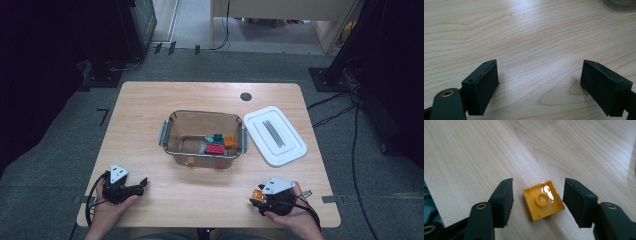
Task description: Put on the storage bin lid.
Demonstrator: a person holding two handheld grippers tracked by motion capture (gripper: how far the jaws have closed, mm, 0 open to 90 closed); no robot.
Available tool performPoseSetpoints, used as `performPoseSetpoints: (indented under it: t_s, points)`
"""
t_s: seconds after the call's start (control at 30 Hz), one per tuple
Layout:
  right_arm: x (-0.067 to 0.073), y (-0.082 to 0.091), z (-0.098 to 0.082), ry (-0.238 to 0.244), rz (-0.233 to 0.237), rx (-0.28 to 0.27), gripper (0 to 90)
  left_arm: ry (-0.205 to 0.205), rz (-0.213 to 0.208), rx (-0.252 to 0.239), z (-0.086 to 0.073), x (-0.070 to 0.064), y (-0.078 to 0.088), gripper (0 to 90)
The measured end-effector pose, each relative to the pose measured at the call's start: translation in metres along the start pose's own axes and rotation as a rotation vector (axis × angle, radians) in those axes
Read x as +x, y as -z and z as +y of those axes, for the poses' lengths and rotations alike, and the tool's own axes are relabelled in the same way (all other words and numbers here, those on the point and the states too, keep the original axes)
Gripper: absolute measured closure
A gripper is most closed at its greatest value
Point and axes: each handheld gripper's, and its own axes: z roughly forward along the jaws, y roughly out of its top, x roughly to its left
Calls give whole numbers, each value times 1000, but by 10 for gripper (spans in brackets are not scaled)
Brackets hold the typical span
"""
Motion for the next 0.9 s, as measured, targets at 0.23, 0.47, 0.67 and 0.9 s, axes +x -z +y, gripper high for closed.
performPoseSetpoints:
  t_s: [0.23, 0.47, 0.67, 0.9]
  points:
    - [-4, -2, -6, -15, -20, 8, 545, -1, -1, -1, 0, 0, 0, 147]
    - [-4, -5, 0, -56, -25, 11, 600, -1, -1, -1, 0, 0, 0, 147]
    - [-5, -6, 2, -76, -19, 17, 602, -1, -1, -1, 0, 0, 0, 147]
    - [-11, 2, 10, -136, -16, -23, 602, -2, -1, 0, 0, 0, 0, 147]
